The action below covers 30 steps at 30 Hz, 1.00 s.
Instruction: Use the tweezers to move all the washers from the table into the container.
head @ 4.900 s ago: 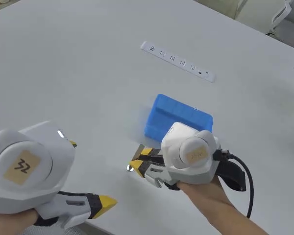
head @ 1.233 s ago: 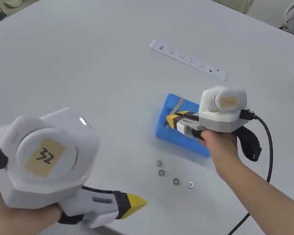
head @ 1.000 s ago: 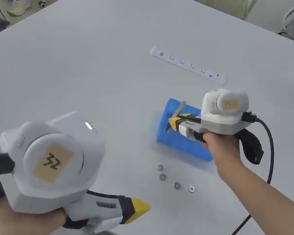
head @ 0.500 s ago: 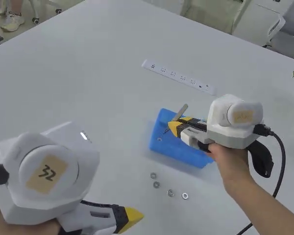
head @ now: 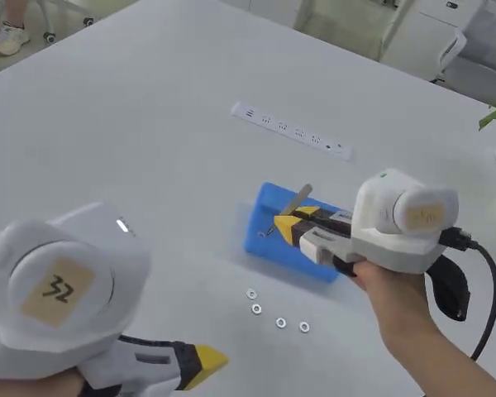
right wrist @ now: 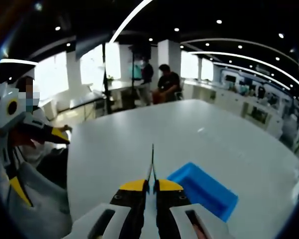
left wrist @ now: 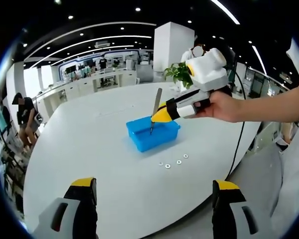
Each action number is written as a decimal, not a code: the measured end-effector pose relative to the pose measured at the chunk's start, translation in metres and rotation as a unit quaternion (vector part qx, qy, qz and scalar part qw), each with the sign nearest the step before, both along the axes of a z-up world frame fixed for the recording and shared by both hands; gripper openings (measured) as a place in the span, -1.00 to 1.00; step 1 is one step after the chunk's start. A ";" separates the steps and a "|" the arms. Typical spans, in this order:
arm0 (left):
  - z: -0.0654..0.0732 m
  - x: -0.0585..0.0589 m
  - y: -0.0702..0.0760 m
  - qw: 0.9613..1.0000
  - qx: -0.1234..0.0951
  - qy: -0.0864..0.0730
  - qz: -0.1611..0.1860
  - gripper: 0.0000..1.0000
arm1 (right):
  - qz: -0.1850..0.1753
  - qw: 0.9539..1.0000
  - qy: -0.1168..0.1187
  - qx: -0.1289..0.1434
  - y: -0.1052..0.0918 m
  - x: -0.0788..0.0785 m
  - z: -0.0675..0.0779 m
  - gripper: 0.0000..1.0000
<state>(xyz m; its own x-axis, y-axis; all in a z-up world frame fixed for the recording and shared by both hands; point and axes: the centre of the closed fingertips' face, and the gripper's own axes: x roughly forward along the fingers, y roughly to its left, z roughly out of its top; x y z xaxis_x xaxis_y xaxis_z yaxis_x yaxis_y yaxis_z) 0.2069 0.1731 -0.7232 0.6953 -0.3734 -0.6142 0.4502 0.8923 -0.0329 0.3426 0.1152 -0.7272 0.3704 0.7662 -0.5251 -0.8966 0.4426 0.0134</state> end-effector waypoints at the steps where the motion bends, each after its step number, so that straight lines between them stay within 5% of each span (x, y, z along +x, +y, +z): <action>1: 0.000 0.000 0.000 1.000 -0.001 0.000 0.000 0.98 | 0.000 1.000 0.003 0.001 0.000 -0.002 -0.001 -0.93; 12: -0.002 0.000 -0.002 1.000 0.001 0.002 -0.001 0.98 | 0.006 1.000 0.025 -0.009 -0.001 -0.024 -0.022 -0.94; 30: -0.007 0.000 -0.004 1.000 0.009 0.014 -0.005 0.98 | 0.005 0.998 0.055 -0.036 -0.010 -0.028 -0.063 -0.94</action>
<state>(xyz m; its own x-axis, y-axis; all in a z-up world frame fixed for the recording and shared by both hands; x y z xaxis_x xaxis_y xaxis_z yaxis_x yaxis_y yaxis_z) 0.2074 0.1691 -0.7302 0.6741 -0.3691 -0.6398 0.4587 0.8881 -0.0292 0.3149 0.1053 -0.7901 0.3007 0.7281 -0.6160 -0.8958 0.4373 0.0797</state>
